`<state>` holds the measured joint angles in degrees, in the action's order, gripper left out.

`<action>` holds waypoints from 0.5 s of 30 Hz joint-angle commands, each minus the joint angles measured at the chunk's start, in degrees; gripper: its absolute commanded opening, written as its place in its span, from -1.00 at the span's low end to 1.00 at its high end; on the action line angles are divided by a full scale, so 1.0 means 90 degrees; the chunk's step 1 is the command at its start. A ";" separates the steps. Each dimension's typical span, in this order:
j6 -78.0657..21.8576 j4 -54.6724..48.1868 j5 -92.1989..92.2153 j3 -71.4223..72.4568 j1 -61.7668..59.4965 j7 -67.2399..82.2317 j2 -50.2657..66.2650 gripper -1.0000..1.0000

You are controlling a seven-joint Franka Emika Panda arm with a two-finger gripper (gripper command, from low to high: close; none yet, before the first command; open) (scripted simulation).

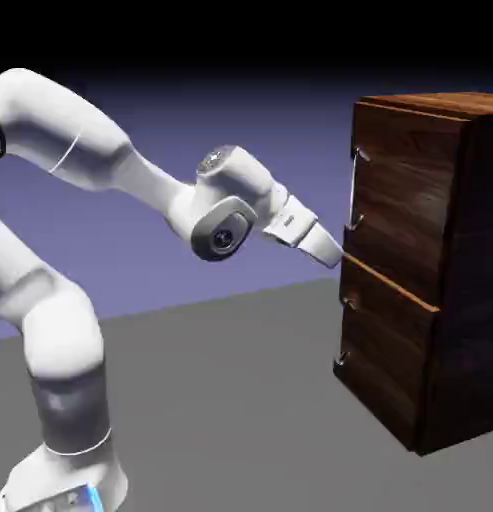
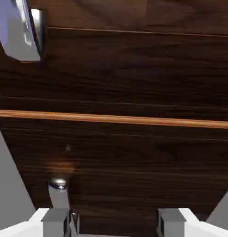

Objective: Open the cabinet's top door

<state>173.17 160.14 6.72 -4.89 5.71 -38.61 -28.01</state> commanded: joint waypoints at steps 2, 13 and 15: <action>-0.0069 -0.0071 0.0554 -0.0403 0.0414 0.0317 0.0383 0.00; -0.0449 -0.0463 0.3600 -0.2616 0.2690 0.2059 0.2491 0.00; -0.0518 -0.0534 0.4154 -0.3019 0.3104 0.2376 0.2874 0.00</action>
<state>168.51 155.33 44.11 -32.05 33.66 -17.23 -2.14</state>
